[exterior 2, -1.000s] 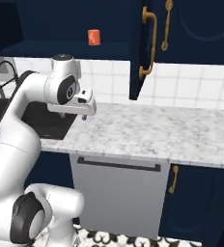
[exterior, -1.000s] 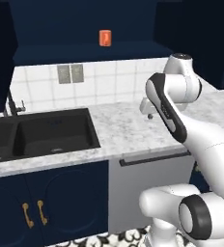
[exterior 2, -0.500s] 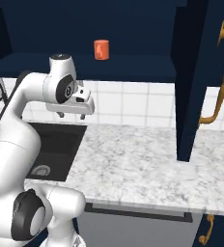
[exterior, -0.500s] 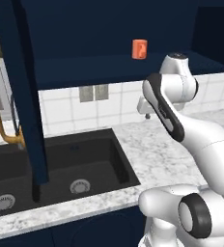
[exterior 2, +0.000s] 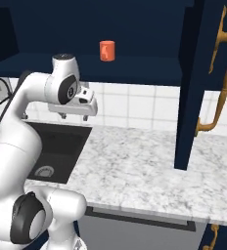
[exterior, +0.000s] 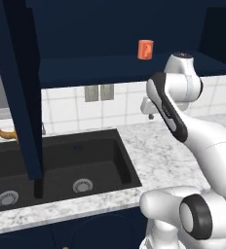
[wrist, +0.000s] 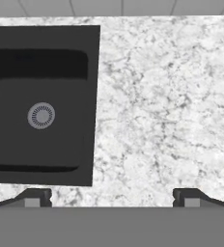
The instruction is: Gather all objects into one cabinet and sort the glasses and bowls to opposite sides.
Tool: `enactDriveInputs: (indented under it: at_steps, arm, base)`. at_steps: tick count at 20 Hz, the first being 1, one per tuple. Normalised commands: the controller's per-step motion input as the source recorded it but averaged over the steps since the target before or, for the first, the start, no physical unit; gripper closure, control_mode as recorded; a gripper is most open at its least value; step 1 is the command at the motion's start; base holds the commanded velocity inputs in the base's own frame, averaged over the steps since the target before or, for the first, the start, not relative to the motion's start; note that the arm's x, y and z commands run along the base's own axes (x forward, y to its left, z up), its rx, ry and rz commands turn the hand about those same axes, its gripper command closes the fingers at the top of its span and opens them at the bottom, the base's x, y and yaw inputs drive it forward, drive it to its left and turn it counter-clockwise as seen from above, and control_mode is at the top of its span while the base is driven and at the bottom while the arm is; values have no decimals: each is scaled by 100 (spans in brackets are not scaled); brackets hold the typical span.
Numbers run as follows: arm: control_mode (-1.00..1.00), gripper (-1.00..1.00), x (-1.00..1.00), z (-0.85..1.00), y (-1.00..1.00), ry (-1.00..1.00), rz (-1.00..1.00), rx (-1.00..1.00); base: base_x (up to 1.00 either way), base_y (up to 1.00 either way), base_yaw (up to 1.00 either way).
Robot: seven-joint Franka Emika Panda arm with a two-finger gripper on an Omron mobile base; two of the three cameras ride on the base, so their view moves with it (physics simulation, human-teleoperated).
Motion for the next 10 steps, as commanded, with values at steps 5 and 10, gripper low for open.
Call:
enactDriveInputs:
  at_steps: [5, 10]
  arm:
    - [100, -100, 0, 0, 0, 0, 0, 0]
    - [-100, -100, -18, 45, 0, -58, -21, 0]
  base:
    - [1, 0, 0]
    - [0, 0, -2]
